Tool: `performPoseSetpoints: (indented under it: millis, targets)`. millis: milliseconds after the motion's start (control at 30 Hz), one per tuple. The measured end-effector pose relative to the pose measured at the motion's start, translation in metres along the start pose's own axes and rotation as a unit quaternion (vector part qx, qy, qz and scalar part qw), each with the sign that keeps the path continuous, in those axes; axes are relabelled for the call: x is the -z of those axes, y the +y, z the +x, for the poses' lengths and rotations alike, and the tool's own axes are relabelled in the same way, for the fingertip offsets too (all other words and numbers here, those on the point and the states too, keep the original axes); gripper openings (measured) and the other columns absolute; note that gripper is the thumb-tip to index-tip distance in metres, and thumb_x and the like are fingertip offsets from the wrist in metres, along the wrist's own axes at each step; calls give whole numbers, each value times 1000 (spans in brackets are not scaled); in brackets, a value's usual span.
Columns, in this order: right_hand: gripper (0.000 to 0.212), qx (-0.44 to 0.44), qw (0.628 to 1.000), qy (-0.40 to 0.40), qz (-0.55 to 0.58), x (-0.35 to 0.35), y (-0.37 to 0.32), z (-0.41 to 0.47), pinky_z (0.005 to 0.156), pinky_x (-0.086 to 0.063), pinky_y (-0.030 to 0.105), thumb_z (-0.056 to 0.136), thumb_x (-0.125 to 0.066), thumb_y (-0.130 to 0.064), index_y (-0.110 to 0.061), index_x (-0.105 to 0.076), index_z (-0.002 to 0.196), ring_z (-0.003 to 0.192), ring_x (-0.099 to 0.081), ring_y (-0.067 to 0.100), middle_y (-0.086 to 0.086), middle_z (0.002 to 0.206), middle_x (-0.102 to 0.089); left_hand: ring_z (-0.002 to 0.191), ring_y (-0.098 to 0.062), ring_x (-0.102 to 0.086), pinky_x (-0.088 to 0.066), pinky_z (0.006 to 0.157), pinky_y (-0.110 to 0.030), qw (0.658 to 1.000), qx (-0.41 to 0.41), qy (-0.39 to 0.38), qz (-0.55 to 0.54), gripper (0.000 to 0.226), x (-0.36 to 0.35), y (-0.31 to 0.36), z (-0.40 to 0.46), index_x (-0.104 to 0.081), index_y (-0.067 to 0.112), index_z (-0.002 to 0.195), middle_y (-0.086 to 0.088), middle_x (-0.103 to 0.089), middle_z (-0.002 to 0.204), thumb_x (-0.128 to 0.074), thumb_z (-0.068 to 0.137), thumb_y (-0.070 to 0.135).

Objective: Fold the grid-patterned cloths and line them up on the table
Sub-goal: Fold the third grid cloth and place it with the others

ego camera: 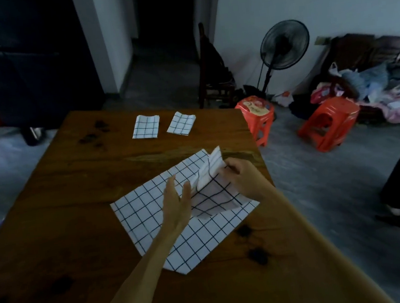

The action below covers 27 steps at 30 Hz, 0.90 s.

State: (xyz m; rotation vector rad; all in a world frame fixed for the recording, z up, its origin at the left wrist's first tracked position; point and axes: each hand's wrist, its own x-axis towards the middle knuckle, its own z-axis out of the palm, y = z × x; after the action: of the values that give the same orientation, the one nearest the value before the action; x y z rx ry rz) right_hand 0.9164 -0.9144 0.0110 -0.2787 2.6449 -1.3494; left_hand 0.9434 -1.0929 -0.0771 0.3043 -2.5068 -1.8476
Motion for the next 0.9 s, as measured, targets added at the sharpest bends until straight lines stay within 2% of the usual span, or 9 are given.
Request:
performPoseSetpoints:
  millis: [67,200,300,467,567,633,733,800,900]
  targets:
    - [24,3,1000,10,29,4,-1,-3,48,-31,21,95,-55,-22,-1,-57,84,51,-37,5,-4,61,-43,123,-26,-46,-41,98,-43,993,104,-48,-36,64,-5,0,-1,-32,13,139,-5,-43,138,-30,94,59]
    - [24,13,998,32,44,9,1,-1,55,-36,27,95,-55,-22,-2,-58,82,58,-43,11,0,66,-49,82,-16,-58,-43,63,-31,989,104,-75,-79,46,-8,7,-5,-56,23,92,1,-62,89,-25,96,56]
    - [24,17,997,61,50,18,6,5,52,-32,25,96,-54,-23,-4,-57,81,57,-39,12,1,66,-46,100,-15,-61,-50,81,-32,988,76,-55,-119,50,-4,13,-4,-56,22,114,-1,-63,113,-47,86,62]
    - [24,-14,992,80,92,38,28,20,63,-44,21,91,-61,-29,-11,-64,106,78,-60,15,7,88,-66,99,-4,-57,-48,77,-22,991,6,-6,-132,42,3,37,4,-51,37,118,11,-55,114,-69,81,41]
    - [55,-26,990,86,105,47,45,29,76,-50,21,89,-65,-30,-18,-42,137,102,-61,14,-1,118,-60,101,-10,-58,-50,82,-28,994,-5,-3,-112,52,-1,39,9,-49,43,118,8,-57,112,-77,74,36]
    - [70,-10,988,95,120,50,52,31,85,-51,27,88,-67,-28,-23,-28,146,100,-60,13,1,116,-57,94,-16,-60,-50,77,-25,997,-15,11,-78,48,-6,44,8,-52,41,118,2,-60,108,-76,77,28]
    - [56,45,993,74,83,56,55,28,82,-45,11,91,-62,-17,-19,-40,142,101,-53,0,-11,114,-58,80,-31,-60,-54,78,-40,999,-38,36,-16,30,-15,47,5,-60,29,113,-14,-63,94,-68,85,21]
    - [45,75,995,53,27,58,60,28,75,-38,1,90,-63,-17,-18,-52,134,105,-50,-5,-14,119,-57,85,-28,-63,-54,82,-47,998,-42,50,10,23,-17,44,5,-62,37,103,-10,-67,93,-65,86,21]
    - [34,119,989,72,-43,60,66,29,76,-38,-4,89,-66,-18,-12,-62,122,107,-57,3,-5,117,-63,83,-22,-64,-57,77,-36,994,-55,74,65,18,-20,35,4,-63,36,98,-4,-69,91,-64,87,23]
